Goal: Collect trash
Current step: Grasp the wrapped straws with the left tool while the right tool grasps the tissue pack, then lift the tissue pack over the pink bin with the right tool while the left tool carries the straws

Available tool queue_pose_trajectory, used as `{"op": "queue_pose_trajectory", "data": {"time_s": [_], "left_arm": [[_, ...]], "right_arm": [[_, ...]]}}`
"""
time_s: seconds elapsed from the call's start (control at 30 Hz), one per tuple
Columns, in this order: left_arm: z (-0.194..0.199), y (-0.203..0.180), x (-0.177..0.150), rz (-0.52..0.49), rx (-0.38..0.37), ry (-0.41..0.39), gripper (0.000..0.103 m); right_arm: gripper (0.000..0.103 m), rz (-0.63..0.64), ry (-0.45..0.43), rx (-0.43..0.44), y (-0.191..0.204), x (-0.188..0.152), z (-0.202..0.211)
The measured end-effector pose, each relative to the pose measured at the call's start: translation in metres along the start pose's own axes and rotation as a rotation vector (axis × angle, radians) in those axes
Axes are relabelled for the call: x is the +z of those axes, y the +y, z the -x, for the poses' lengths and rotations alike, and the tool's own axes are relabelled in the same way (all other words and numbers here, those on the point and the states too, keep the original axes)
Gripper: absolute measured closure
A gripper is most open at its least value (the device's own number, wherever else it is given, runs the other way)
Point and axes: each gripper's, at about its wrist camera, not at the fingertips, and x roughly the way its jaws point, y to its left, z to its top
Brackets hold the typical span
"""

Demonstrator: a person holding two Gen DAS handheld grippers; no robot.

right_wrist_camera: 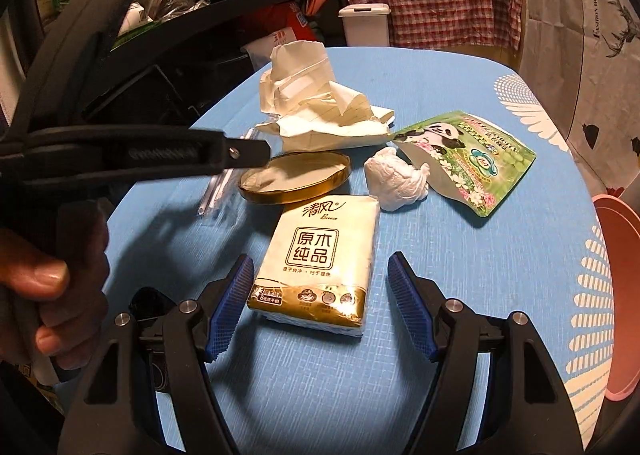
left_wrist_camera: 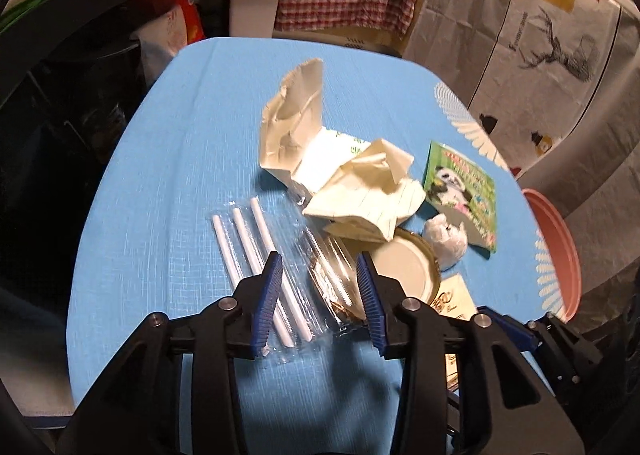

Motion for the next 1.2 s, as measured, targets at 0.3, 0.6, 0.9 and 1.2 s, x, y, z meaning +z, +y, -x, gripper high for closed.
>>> {"op": "queue_pose_trajectory", "data": {"time_s": [0.3,0.6,0.9,1.2], "left_arm": [[0.003,0.002,-0.001,-0.017,0.041,0.013,0.099],[0.027,0.001,0.002,-0.027,0.075,-0.049,0.102],[0.052,-0.011,-0.002,-0.026,0.089,-0.104,0.102],[0.074,-0.031,-0.010,-0.023,0.084,-0.150,0.102]], "right_arm": [[0.045,0.021,0.016,-0.007,0.003,-0.002,0.001],[0.048,0.025,-0.015,-0.027,-0.002,-0.004,0.016],[0.050,0.030,-0.043,-0.047,-0.006,-0.006,0.033],[0.050,0.038,-0.080,-0.054,-0.008,-0.009,0.055]]}}
